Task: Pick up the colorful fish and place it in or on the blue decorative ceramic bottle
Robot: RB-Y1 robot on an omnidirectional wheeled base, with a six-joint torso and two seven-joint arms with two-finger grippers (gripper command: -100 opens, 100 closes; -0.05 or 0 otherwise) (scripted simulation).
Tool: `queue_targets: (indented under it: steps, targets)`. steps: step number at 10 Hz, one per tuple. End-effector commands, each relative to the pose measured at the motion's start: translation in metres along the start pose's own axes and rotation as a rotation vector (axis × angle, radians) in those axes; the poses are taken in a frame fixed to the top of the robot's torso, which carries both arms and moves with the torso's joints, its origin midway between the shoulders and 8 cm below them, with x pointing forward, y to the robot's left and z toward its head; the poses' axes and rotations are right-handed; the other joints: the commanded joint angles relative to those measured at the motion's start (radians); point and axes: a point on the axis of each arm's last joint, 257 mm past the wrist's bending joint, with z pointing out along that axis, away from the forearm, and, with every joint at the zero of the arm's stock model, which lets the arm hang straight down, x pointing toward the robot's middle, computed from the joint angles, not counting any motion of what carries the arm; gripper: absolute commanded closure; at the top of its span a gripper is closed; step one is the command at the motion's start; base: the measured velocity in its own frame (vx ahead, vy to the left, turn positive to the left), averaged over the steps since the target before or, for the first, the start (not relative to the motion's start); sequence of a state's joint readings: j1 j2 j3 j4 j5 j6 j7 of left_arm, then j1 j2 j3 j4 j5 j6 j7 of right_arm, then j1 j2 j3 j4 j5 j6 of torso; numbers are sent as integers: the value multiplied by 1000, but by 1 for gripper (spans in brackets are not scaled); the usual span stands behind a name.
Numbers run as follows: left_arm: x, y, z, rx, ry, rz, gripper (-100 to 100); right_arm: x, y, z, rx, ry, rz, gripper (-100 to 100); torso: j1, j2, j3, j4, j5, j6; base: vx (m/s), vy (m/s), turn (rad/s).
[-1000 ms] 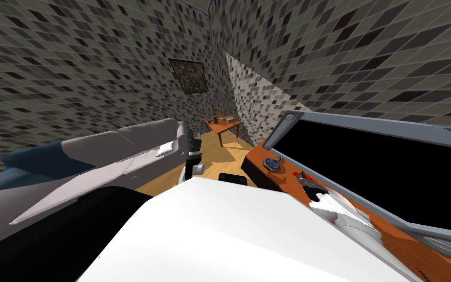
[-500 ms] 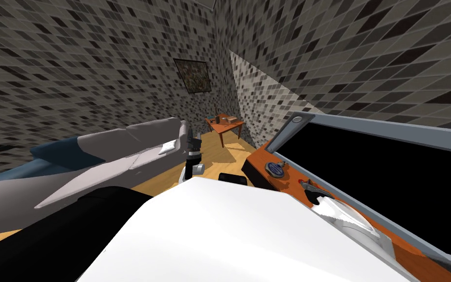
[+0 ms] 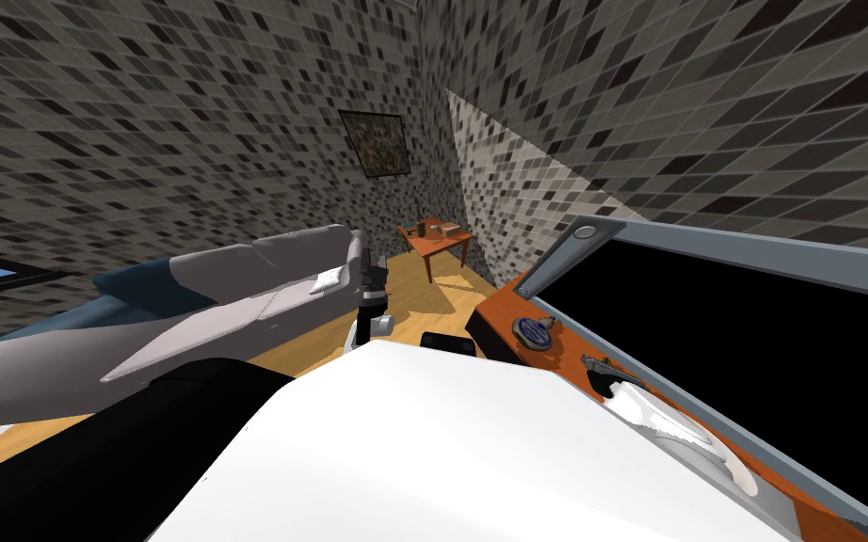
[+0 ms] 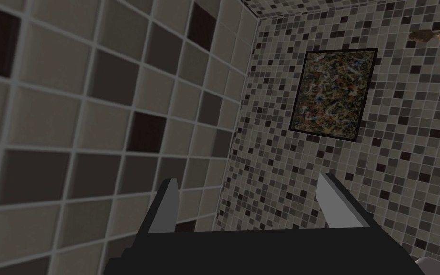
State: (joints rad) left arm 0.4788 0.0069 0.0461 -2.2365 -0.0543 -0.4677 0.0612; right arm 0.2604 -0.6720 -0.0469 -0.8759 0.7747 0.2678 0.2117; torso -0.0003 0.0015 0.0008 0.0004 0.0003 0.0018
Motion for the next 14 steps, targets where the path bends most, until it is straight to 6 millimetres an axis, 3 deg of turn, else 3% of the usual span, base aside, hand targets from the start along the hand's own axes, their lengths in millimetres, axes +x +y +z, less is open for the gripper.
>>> queue_targets:
  steps: [1,6,14]
  targets:
    - [0,0,0,0,0,0,0,2,-3,2,3,-1,13,-100,0,0,0,0,0,0,-2,-8,91]
    - [0,0,0,0,0,0,0,2,-17,5,28,-9,15,-100,0,1,0,0,0,0,-2,-5,39]
    - [0,0,0,0,0,0,0,29,-31,6,48,27,39,-100,0,1,0,0,0,0,-2,-6,53]
